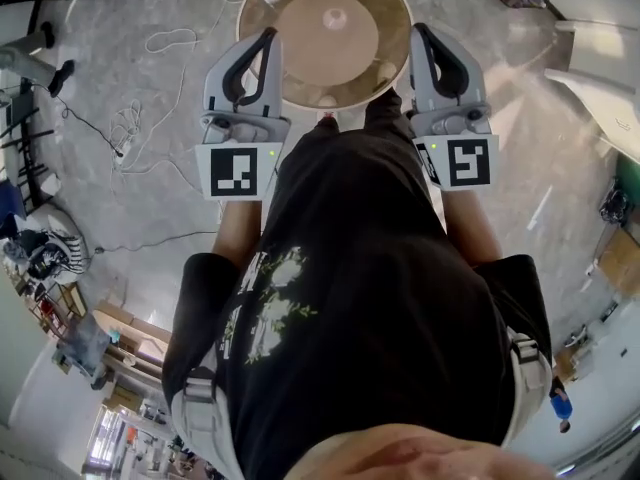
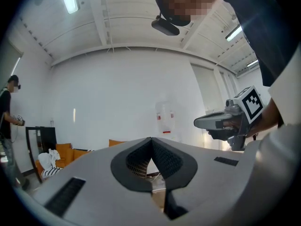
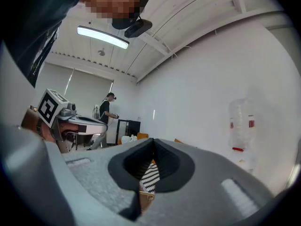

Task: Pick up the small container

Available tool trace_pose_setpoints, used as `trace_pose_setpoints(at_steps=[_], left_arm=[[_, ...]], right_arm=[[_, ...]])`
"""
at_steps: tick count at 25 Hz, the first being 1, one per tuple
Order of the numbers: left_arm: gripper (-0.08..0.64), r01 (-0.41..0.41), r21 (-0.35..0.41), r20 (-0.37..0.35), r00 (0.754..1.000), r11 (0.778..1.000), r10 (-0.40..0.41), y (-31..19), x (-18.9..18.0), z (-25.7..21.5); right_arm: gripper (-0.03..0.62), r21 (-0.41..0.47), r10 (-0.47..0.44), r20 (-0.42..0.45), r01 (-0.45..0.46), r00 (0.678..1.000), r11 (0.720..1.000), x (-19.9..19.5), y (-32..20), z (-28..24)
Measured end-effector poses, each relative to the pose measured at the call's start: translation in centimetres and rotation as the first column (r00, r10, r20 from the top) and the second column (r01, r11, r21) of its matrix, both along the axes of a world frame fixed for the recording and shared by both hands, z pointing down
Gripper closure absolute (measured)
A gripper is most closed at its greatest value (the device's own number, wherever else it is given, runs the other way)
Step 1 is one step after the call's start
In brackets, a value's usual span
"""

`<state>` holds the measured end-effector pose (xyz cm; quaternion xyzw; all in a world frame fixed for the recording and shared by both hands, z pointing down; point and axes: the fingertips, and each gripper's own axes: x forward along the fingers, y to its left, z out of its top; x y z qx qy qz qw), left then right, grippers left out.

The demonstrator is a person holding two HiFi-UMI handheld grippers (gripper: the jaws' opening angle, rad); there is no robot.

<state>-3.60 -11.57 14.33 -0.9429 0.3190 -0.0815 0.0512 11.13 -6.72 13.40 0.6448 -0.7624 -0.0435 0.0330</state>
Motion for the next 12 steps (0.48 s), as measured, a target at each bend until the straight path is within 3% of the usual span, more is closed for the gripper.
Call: trace_pose_setpoints(at_steps=[12], left_arm=[[0.557,0.175,0.001,-0.052,0.983,0.985,-0.175,-4.6,9.1,-1.7]], right_arm=[[0.597,-0.027,-0.228,-0.013,0.228,0.974,0.973,7.4,-6.4,-1.3]])
